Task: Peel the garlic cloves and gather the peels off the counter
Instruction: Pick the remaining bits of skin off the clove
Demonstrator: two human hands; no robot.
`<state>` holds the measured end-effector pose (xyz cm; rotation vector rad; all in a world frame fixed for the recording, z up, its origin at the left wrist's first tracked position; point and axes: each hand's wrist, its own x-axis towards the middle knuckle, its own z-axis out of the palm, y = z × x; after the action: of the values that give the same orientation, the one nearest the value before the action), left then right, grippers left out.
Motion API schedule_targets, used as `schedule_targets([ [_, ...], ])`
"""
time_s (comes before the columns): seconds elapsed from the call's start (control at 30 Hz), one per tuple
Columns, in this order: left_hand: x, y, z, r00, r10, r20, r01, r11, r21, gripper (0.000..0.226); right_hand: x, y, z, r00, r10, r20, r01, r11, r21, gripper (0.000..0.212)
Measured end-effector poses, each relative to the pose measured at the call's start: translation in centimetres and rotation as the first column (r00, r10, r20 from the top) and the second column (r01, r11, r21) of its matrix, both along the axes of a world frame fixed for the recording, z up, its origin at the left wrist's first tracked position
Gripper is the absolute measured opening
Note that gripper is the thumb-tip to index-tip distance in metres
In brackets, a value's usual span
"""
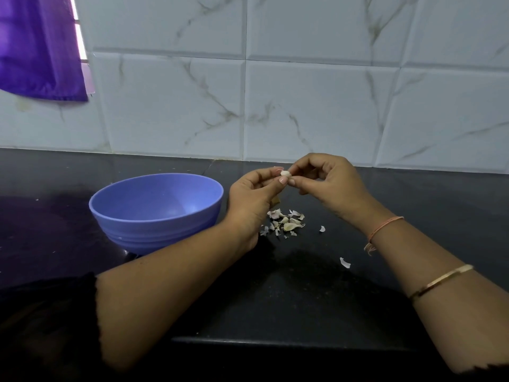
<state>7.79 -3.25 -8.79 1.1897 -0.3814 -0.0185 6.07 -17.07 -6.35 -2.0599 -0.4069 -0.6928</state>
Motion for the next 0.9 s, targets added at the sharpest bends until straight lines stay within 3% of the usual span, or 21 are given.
schedule_targets([
  [0.17, -0.07, -0.05, 0.06, 0.999, 0.032, 0.002, -0.032, 0.999, 0.010, 0.007, -0.21, 0.13, 0.08, 0.998, 0.049, -0.026, -0.047, 0.997, 0.061, 0.004],
  [0.37, -0.09, 0.03, 0.03, 0.997, 0.066, 0.035, -0.067, 0.996, 0.051, 0.009, -0.19, 0.12, 0.10, 1.000, -0.003, -0.011, 0.003, 0.999, 0.042, 0.004],
  [0.67, -0.11, -0.05, 0.00, 0.998, 0.049, 0.032, -0.049, 0.999, 0.022, 0.015, -0.72, 0.82, 0.25, 0.983, 0.135, -0.124, -0.089, 0.943, 0.322, 0.003],
  [0.9, -0.09, -0.01, 0.04, 0.981, 0.085, 0.174, -0.098, 0.993, 0.064, 0.017, -0.96, 0.83, 0.42, 0.961, 0.193, -0.199, -0.100, 0.910, 0.401, 0.005],
])
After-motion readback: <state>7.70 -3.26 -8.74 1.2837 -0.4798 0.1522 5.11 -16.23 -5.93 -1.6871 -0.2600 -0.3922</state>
